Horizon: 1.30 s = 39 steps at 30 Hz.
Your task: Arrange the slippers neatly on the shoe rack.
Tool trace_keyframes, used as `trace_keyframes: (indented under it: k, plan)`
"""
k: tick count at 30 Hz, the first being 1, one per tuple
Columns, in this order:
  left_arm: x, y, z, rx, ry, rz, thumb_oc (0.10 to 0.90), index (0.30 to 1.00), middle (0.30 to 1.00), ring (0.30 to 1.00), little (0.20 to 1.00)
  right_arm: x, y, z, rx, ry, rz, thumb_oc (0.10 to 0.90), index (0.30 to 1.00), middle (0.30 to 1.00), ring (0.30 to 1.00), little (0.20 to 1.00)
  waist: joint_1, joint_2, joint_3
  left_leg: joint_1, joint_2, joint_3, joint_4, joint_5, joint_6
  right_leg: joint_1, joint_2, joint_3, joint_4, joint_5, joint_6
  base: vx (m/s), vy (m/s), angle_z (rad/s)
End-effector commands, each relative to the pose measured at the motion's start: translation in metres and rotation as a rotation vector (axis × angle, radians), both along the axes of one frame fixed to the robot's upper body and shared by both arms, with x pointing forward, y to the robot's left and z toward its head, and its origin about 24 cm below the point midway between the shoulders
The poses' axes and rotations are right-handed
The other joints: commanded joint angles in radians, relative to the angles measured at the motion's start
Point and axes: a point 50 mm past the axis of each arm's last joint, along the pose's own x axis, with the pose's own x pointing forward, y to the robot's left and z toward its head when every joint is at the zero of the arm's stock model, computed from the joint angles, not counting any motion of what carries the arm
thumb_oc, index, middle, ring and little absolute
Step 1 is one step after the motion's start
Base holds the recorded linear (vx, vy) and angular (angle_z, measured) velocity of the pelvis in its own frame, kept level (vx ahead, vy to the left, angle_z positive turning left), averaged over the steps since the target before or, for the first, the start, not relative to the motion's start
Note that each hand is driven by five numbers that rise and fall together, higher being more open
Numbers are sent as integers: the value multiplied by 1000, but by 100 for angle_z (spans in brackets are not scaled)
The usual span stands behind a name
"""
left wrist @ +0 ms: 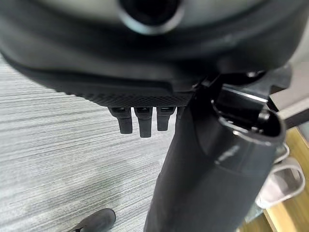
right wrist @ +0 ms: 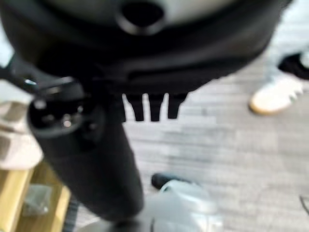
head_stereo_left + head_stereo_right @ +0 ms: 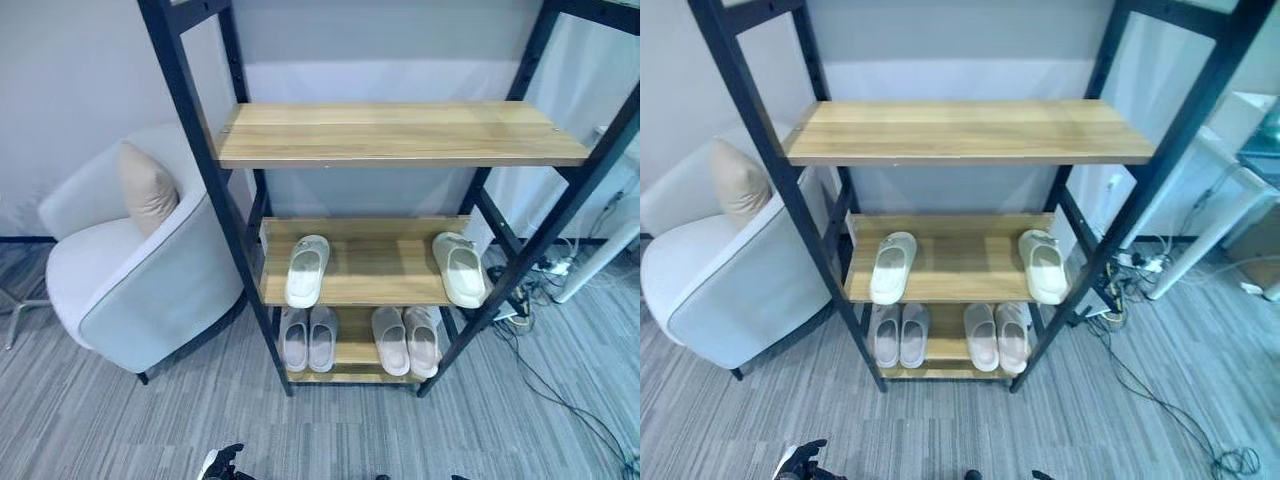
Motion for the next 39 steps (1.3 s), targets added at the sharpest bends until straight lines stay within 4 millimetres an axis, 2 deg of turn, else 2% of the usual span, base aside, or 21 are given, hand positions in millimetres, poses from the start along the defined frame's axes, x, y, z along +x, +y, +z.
trace_keyframes:
  k: [1,3,4,9,14,15,16,17,18,21,23,25,28,29,30,31,33,35,36,37,39]
  plan:
    - [24,-6,6,-17,-82,-23,800,900,900,900,900,18,3,3,39,-67,-6,800,900,900,900,900,2,-10,18,-41,2,-60,35,-99,-20,35,-35,-18,-17,-46,88,-50,69,-27]
    - [26,-2,7,-5,-84,-25,800,900,900,900,900,22,6,2,54,-77,-13,800,900,900,900,900,-2,-10,34,-48,4,-49,35,-94,-19,2,-33,-16,10,-32,99,-65,17,-11]
    - [26,-22,3,-104,-59,12,800,900,900,900,900,-1,-15,1,79,-26,-191,800,900,900,900,900,-15,23,-15,-87,39,-102,50,-55,-69,122,100,-62,-65,-121,-9,-35,-4,3]
    - [35,-24,6,-94,-86,-16,800,900,900,900,900,9,-16,4,62,-53,-159,800,900,900,900,900,-23,40,-15,-67,47,-103,16,-38,-72,123,104,-70,-56,-135,-11,10,-34,4]
    - [45,-33,9,-120,-123,-52,800,900,900,900,900,13,-20,6,48,-72,-145,800,900,900,900,900,-37,50,4,-80,55,-95,48,-47,-82,115,104,-70,-52,-139,-15,-30,-20,1]
    - [55,-39,13,-137,-164,-83,800,900,900,900,900,16,-24,8,40,-95,-147,800,900,900,900,900,-42,41,35,-141,63,-75,162,-65,-99,108,95,-71,-47,-141,-20,-88,-34,1]
    - [55,-39,13,-137,-164,-83,800,900,900,900,900,16,-24,8,40,-95,-147,800,900,900,900,900,-42,42,34,-145,63,-76,167,-68,-99,106,96,-72,-47,-141,-20,-134,-63,12]
    - [63,-43,17,-144,-199,-105,800,900,900,900,900,17,-26,9,36,-107,-150,800,900,900,900,900,-42,33,54,-191,63,-64,241,-71,-114,105,86,-79,-45,-140,-21,-69,-73,20]
    - [74,-49,23,-163,-253,-129,800,900,900,900,900,15,-31,10,22,-104,-160,800,900,900,900,900,-39,20,76,-264,77,-21,330,-54,-121,115,73,-101,-48,-143,-23,-52,-85,26]
    - [86,-55,31,-186,-316,-177,800,900,900,900,900,17,-35,12,16,-114,-173,800,900,900,900,900,-13,24,79,-341,56,11,272,-22,-100,132,91,-103,-66,-145,-25,101,-9,26]
    - [84,-57,33,-198,-332,-194,800,900,900,900,900,22,-34,13,16,-121,-149,800,900,900,900,900,2,33,63,-289,37,-27,151,-9,-81,139,113,-84,-70,-150,-20,191,52,-22]
    - [87,-63,36,-197,-348,-243,800,900,900,900,900,26,-37,14,-3,-123,-121,800,900,900,900,900,5,28,51,-273,19,-55,122,-1,-72,140,116,-77,-70,-155,-19,168,49,-67]
    - [98,-83,52,-271,-435,-371,800,900,900,900,900,32,-39,16,-5,-140,-125,800,900,900,900,900,9,24,39,-247,11,-49,95,-4,-62,142,111,-69,-68,-158,-12,128,69,-33]
    - [98,-83,52,-271,-434,-372,800,900,900,900,900,32,-38,16,-4,-139,-126,800,900,900,900,900,10,23,39,-246,11,-48,94,-5,-62,142,111,-68,-68,-158,-12,125,108,20]
    - [106,-97,74,-336,-533,-489,800,900,900,900,900,36,-39,17,20,-165,-175,800,900,900,900,900,11,23,39,-235,4,-49,93,-17,-52,140,107,-63,-68,-158,-7,97,95,19]
    - [109,-99,83,-364,-570,-523,800,900,900,900,900,37,-38,17,25,-169,-188,800,900,900,900,900,14,22,40,-232,3,-47,94,-22,-48,138,105,-60,-64,-161,-5,115,118,0]
    - [114,-97,99,-382,-631,-569,800,900,900,900,900,37,-35,16,26,-168,-189,800,900,900,900,900,22,18,45,-225,-1,-44,98,-39,-35,123,100,-59,-26,-166,1,51,75,-33]
    - [116,-96,104,-382,-650,-580,800,900,900,900,900,39,-32,16,27,-166,-173,800,900,900,900,900,26,16,51,-222,1,-40,101,-48,-30,98,101,-56,22,-168,9,1,60,-22]
    - [121,-97,115,-396,-699,-583,800,900,900,900,900,53,-26,18,29,-187,-130,800,900,900,900,900,25,25,78,-217,17,-32,100,-54,-20,14,103,-67,159,-145,55,-39,46,-4]
    - [121,-96,115,-396,-699,-583,800,900,900,900,900,53,-26,18,29,-188,-130,800,900,900,900,900,26,25,76,-220,16,-31,100,-54,-19,7,102,-65,167,-148,56,-47,80,-14]
    - [124,-97,121,-389,-727,-604,800,900,900,900,900,59,-23,19,27,-201,-94,800,900,900,900,900,17,37,96,-212,31,-22,96,-60,-9,-64,89,-81,298,-117,99,-6,82,-34]
